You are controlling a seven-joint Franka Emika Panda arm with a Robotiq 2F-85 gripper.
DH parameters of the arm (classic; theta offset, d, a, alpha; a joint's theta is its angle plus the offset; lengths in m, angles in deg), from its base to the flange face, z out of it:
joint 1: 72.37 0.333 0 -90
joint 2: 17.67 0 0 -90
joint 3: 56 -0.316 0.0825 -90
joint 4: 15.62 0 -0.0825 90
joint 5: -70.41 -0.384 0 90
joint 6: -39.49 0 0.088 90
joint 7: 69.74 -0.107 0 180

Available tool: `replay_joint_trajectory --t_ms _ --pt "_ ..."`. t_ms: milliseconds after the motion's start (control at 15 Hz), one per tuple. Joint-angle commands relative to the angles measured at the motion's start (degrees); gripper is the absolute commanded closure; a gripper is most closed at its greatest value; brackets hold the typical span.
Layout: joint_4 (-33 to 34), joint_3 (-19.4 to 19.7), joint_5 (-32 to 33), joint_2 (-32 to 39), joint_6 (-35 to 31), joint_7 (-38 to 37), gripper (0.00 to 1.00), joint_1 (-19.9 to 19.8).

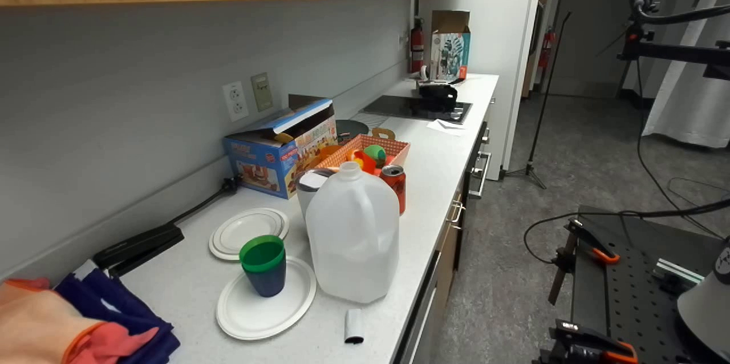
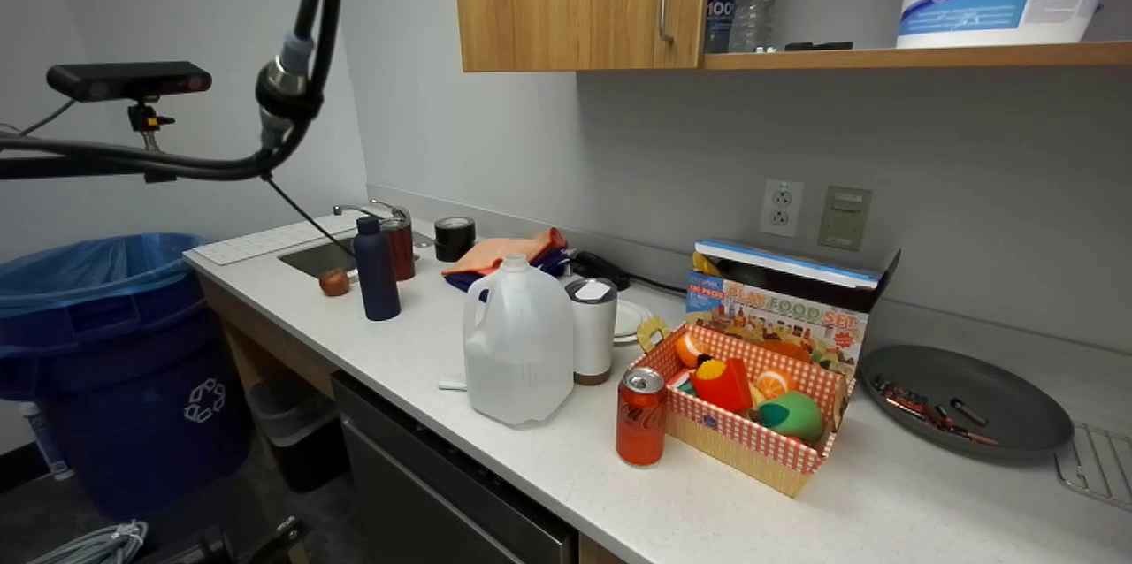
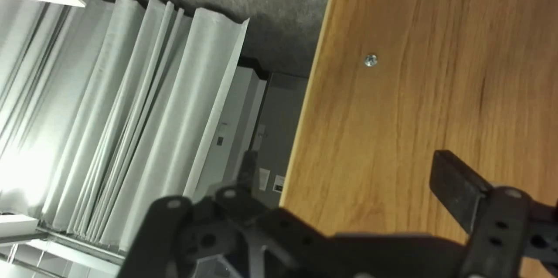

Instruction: Open the top right cabinet door

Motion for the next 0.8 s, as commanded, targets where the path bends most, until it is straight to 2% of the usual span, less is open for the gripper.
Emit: replay_joint_trajectory --t_ms 0,200,467,733 --pt "6.6 -0.4 -7.4 -1.1 6.3 6.5 0.0 0.4" --pt "13.8 -0.5 -13.5 -1.6 10.7 8.9 0.0 0.3" --pt "21.9 0.0 -23.7 -2.0 14.2 7.9 0.0 -0.2" --pt "27.1 1.1 -32.7 -1.5 16.3 8.2 0.0 -1.2"
